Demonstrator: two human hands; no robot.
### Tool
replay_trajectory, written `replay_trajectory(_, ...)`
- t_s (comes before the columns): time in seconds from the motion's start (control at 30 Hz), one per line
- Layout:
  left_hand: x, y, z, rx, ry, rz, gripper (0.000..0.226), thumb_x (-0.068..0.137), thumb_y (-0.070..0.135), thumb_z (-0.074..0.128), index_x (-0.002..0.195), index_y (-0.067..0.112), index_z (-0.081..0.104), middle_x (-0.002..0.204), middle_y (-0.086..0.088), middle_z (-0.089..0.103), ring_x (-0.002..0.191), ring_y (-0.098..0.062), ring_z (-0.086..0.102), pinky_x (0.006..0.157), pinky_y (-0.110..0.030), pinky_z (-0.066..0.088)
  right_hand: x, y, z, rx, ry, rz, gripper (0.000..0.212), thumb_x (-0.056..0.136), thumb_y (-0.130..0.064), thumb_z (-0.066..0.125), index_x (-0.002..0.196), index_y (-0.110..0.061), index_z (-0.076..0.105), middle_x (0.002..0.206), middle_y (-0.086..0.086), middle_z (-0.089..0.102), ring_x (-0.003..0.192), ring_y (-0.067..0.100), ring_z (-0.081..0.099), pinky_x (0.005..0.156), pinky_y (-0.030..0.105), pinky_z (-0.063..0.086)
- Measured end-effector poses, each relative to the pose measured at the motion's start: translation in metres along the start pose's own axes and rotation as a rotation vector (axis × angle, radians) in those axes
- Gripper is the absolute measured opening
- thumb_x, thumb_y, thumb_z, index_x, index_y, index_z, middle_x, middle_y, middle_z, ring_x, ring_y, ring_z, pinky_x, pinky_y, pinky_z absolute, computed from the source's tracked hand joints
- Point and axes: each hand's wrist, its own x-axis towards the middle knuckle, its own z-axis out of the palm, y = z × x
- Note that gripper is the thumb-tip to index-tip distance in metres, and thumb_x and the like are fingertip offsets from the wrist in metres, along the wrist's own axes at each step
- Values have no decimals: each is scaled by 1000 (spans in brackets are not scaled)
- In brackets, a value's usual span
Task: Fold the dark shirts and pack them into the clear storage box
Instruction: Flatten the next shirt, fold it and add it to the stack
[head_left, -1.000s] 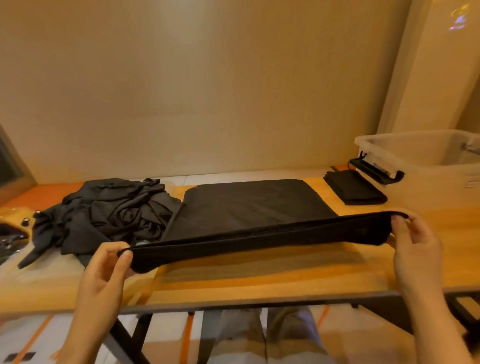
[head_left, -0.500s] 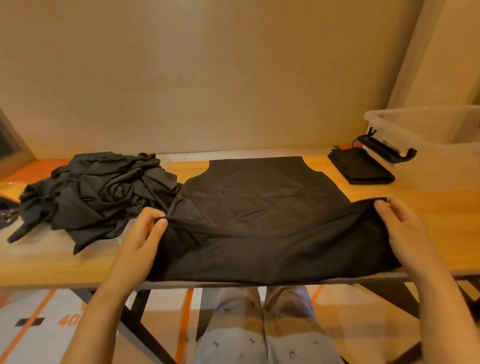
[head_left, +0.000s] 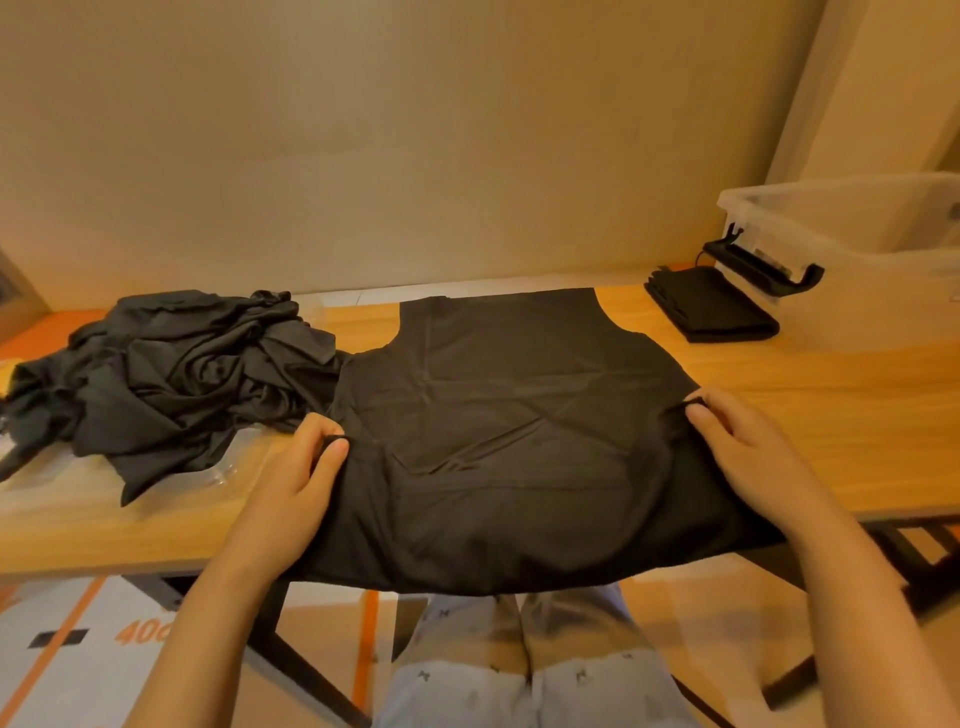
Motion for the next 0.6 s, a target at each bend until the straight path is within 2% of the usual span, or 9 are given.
replay_trajectory(0.07,-2,-4,-1,20,51,8,16,101,19,42,87,19,49,79,7,55,73,-12,54,66,-34,41,-4,2,-2,15,62,-3,23,101,-22,44,79,-21,52,77,2,55,71,6,52,62,24,35)
replay_trajectory(0.17,-7,-6,-2,-1,103,3,16,101,18,42,87,18,51,82,5,55,76,-12,55,69,-33,43,-11,7,-5,30,161,-11,22,101,-23,43,83,-19,54,78,4,55,72,11,52,63,28,37)
replay_trajectory(0.43,-7,-3,-3,-50,105,-38,15,100,18,43,89,16,53,80,0,56,76,-12,55,73,-35,44,-11,7,-3,13,186,20,19,101,-24,43,94,-17,59,87,2,58,79,10,53,65,26,40)
replay_trajectory(0.53,-10,-1,-7,-125,98,-28,18,100,12,44,93,17,59,88,4,62,85,-7,59,80,-31,47,-16,3,-10,125,145,30,21,100,-24,44,90,-18,61,87,4,60,80,15,55,68,31,41)
replay_trajectory(0.6,-11,3,-15,-238,98,-15,24,98,5,44,96,15,65,97,4,67,96,-8,62,86,-26,48,-21,-1,-20,236,152,61,20,100,-26,45,93,-19,63,90,1,61,83,10,57,71,29,42)
